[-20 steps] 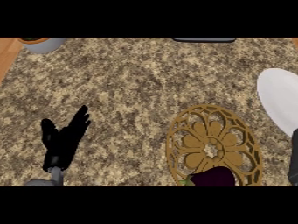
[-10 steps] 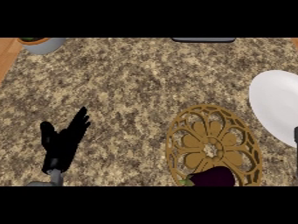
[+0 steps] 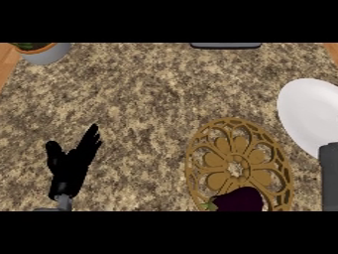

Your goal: Pick the sweet potato from the placemat and place it in the plate

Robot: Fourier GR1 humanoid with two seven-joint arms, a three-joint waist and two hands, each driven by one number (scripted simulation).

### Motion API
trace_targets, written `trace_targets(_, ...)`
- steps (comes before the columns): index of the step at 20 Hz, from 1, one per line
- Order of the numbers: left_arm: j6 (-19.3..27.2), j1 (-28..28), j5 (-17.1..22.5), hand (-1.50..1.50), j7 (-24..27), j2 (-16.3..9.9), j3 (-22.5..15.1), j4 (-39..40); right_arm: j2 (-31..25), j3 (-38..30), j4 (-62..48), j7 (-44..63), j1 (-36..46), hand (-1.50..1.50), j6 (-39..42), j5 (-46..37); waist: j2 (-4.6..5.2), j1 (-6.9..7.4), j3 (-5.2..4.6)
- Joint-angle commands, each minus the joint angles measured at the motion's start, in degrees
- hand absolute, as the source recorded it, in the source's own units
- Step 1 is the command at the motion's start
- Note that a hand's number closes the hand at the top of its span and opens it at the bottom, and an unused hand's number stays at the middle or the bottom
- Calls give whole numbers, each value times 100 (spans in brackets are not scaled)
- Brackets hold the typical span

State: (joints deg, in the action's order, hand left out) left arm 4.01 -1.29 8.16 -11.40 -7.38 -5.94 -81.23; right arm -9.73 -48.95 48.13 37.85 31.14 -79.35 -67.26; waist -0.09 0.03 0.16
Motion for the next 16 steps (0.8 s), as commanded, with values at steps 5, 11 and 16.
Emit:
trace_targets(5, -196, -178, -21, 0, 267, -101, 77, 124, 946, 2297, 1948, -107, -1664, -150, -580, 1652, -16, -41, -11)
trace_targets(11, -45, -220, -75, 0, -140, -36, 20, -389, 966, 3527, 2566, 332, -2671, -150, -639, 1642, -7, 14, -16)
trace_targets(16, 131, -99, -328, 0, 133, 335, -148, 67, 971, 3705, 1998, 966, -2454, -150, -642, 975, 9, 24, -22)
